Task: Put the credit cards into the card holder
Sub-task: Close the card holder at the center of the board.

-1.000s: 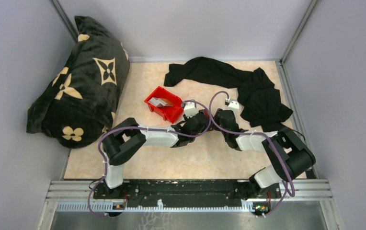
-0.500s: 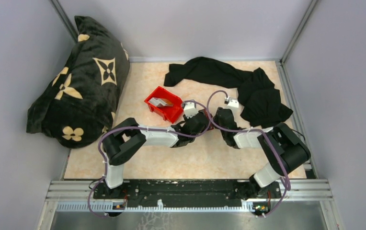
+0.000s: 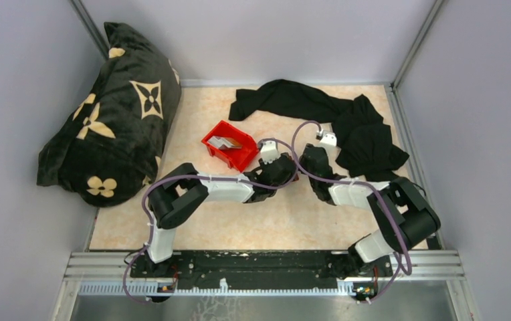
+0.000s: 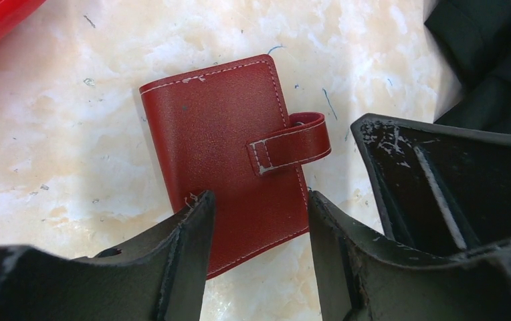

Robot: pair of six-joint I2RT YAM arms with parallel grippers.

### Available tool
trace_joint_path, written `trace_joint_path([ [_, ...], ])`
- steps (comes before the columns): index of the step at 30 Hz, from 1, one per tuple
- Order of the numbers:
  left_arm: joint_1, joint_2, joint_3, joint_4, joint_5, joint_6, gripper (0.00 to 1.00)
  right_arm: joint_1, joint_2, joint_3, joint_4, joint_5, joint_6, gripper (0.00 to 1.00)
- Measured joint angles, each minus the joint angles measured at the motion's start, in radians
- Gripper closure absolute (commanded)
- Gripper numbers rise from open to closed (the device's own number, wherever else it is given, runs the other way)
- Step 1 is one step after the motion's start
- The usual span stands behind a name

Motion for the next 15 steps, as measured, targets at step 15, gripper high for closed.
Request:
trace_joint_path([
  [15,-0.002,0.022,0.052,-0.072,-0.012,-0.034,0.4,-0.007,-0.124,-0.06,-0.058,-0.14,0.202,0.95],
])
